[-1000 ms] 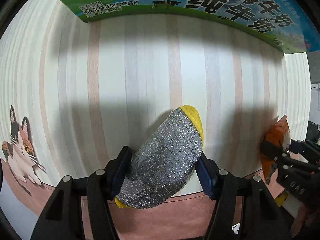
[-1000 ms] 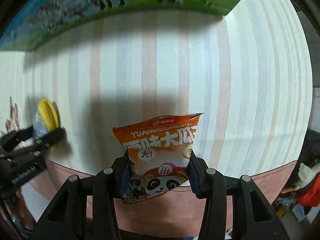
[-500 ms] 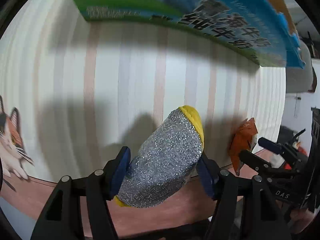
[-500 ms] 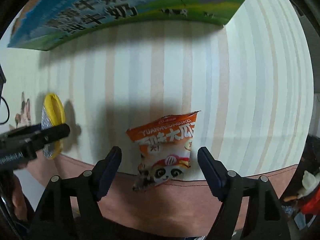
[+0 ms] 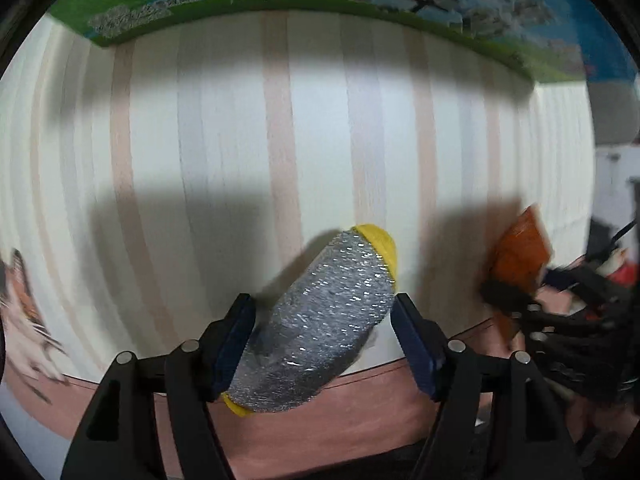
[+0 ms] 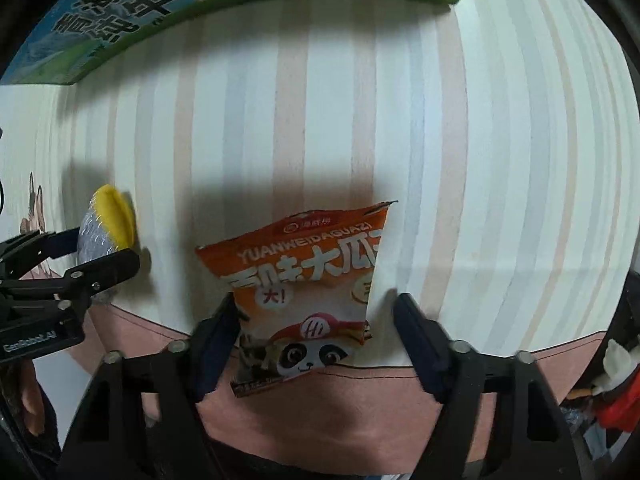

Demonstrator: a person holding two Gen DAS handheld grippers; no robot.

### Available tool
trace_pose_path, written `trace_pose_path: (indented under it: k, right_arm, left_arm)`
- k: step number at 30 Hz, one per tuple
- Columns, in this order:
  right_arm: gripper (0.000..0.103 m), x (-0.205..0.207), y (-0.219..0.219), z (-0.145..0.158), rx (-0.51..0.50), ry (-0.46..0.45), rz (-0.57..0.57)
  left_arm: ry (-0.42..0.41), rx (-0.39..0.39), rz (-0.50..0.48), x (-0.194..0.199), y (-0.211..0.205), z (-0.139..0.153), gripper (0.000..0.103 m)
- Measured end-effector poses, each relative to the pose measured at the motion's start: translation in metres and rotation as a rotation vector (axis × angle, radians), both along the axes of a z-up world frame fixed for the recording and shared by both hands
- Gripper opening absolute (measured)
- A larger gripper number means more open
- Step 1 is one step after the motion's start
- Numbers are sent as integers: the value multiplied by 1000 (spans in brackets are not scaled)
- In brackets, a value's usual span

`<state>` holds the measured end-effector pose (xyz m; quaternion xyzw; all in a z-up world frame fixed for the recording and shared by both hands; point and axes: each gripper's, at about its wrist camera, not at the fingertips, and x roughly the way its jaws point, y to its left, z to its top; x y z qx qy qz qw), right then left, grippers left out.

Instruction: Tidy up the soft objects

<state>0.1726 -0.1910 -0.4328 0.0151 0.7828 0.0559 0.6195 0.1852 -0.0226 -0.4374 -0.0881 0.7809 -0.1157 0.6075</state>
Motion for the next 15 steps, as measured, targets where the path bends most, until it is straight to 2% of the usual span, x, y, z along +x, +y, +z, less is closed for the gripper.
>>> trace_pose_path:
  k: [1,3,8,12,15]
  right_arm:
    - [56,2,-1,-2,5,4,-4]
    - [55,3,2,-4,4,-5,-5]
    - [53,-1,4,-3,-20,13,14]
    - [52,-2,10,5,1,-4,-2]
    - [51,-1,3,29,57,-29,-37]
  left_arm:
    - [11,-20,32,0,3,-1,68]
    - [8,-13,38,-1,8,0,65]
    - [-39,53,-20,-12,-7,5,56]
    - [-94,51,0,-21,-15,32,54]
    - [-144,15,25,-23,-19,64,54]
